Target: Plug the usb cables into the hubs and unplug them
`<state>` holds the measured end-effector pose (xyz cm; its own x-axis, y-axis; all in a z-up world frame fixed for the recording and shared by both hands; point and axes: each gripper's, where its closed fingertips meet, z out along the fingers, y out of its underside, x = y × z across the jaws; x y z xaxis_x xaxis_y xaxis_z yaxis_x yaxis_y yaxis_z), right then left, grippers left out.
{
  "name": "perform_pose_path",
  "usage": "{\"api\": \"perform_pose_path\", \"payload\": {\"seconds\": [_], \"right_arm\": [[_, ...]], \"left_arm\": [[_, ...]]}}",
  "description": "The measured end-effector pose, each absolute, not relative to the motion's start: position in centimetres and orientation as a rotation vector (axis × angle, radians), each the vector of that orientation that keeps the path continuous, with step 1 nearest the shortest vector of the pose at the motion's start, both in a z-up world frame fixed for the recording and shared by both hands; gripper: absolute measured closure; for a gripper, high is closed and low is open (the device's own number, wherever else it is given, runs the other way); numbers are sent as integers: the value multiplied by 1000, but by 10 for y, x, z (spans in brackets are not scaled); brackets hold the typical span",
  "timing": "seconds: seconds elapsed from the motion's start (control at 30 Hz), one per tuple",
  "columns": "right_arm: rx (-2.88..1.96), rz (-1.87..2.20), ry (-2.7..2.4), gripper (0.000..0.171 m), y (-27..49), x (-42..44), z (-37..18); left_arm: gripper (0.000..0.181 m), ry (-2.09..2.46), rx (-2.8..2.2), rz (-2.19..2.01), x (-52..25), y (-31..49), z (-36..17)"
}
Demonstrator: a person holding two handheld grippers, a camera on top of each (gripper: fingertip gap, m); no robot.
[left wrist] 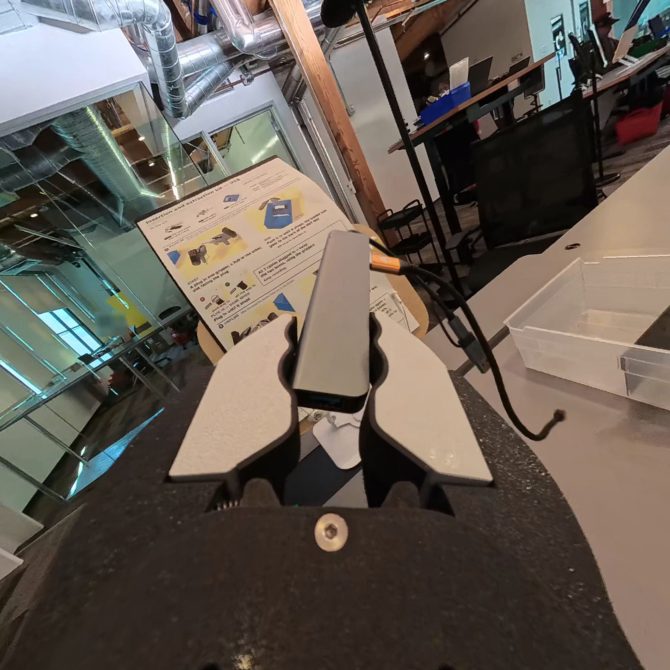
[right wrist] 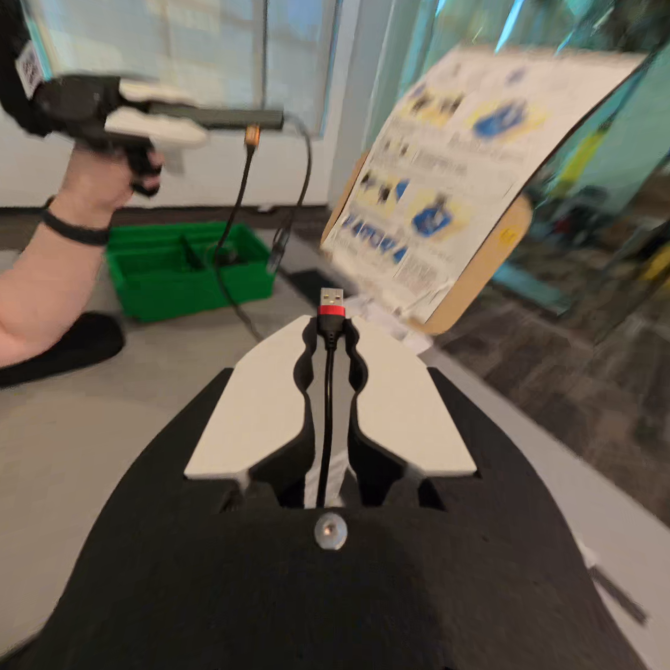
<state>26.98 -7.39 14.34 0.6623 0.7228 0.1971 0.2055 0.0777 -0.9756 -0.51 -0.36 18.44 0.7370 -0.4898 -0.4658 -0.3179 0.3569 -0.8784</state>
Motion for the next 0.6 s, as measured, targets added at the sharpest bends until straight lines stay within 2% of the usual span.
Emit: {"api": "perform_pose_path", "payload": {"seconds": [0.23, 0.4, 0.47, 0.6], "right_arm": [[-1712, 693, -1035, 155, -75, 308, 43], [-2052, 609, -1030, 155, -64, 343, -37], [-2070, 603, -951, 152, -48, 346, -42], [-1956, 572, -934, 131, -36, 337, -24]], "left_arm": [[145, 770, -1231, -130, -8, -6, 187], [146, 774, -1232, -192, -6, -7, 187], [145, 781, -1231, -217, -2, -8, 186], [146, 800, -1227, -251, 5, -11, 185]]}}
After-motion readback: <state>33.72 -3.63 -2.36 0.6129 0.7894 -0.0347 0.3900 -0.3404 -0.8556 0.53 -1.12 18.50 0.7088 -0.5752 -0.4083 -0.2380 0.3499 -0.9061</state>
